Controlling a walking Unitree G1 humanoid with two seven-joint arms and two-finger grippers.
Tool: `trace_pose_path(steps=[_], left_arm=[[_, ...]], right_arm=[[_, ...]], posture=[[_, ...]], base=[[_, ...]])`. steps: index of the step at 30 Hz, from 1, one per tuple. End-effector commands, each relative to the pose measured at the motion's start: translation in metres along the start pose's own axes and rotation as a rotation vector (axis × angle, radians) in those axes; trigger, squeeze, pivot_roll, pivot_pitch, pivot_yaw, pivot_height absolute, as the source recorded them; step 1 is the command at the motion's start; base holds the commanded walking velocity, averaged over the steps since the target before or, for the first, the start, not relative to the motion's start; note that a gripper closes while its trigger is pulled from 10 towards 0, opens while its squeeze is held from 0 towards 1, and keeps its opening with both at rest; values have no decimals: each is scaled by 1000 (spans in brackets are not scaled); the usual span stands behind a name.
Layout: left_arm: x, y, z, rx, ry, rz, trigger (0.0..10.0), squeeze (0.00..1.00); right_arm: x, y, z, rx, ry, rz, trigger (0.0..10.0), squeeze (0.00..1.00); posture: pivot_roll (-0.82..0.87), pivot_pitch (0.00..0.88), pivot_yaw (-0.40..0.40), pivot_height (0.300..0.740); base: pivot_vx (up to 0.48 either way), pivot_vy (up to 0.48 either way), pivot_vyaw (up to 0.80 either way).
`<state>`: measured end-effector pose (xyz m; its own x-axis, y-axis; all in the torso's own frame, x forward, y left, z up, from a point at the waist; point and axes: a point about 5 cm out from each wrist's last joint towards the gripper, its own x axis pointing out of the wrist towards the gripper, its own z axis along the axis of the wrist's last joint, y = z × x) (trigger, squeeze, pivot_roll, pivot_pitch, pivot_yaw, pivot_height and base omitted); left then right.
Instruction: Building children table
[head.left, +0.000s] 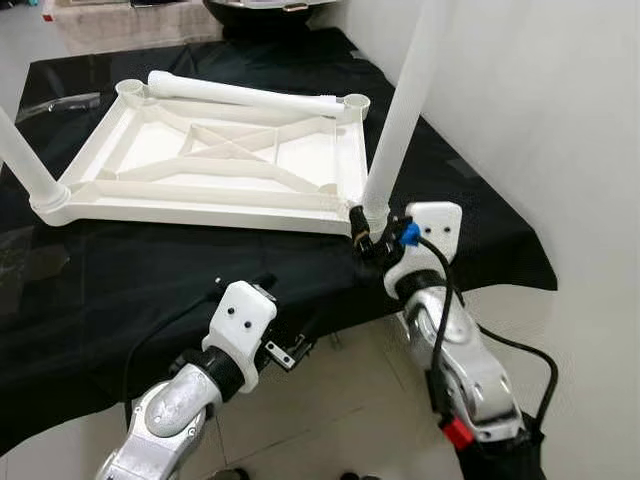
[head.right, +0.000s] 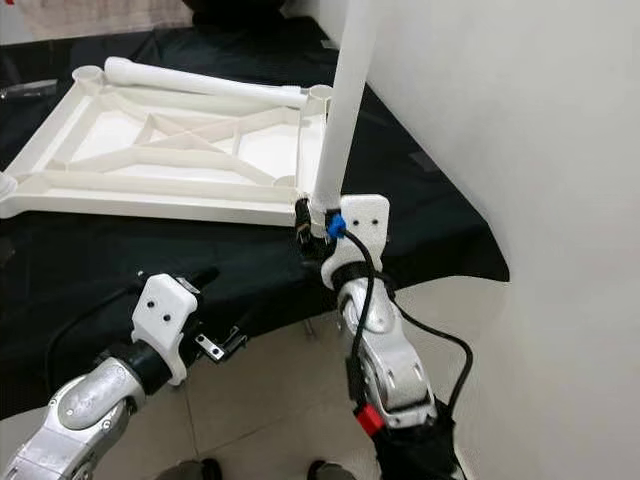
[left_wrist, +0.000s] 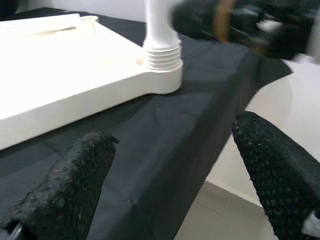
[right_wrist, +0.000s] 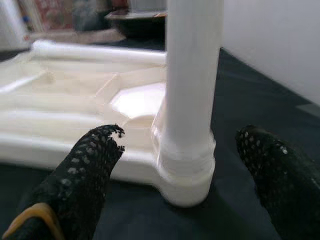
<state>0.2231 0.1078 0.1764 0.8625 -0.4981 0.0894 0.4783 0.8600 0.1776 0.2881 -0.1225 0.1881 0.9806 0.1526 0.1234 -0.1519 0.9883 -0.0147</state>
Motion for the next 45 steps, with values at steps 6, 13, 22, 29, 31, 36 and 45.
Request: trace_pose_path(steps=[6,13,22,29,31,36,45], left_arm=[[-3,1,-6,-16,15,113,10000,0],[-7,-6,-13,-46,37,171,10000,0],[-9,-3,-21,-38,65,218,10000,0],[-11,-2,-28,-32,88,258,10000,0],[-12,-1,-29,-34,90,280,10000,0],[-10,5,-34,-5,101,315,10000,0],[-10,10,-36,23,114,343,10000,0]], right_arm=[[-19,-27,-30,-103,92,28,10000,0],[-15,-45,-44,-119,121,26,10000,0],[-21,-21,-48,-71,113,203,10000,0],[-14,-20,-42,-69,78,230,10000,0],[-13,-19,-40,-58,69,253,10000,0],[-17,-18,-39,91,125,468,10000,0],[-31,-56,-31,242,254,819,10000,0]], posture=[[81,126,-43,740],[89,90,-53,740],[87,59,-60,740],[81,38,-64,740],[83,39,-66,740],[77,30,-66,740],[78,33,-64,740]], base=[[0,0,0],[0,0,0],[0,0,558],[0,0,756],[0,0,266],[0,-114,0],[0,-384,0]])
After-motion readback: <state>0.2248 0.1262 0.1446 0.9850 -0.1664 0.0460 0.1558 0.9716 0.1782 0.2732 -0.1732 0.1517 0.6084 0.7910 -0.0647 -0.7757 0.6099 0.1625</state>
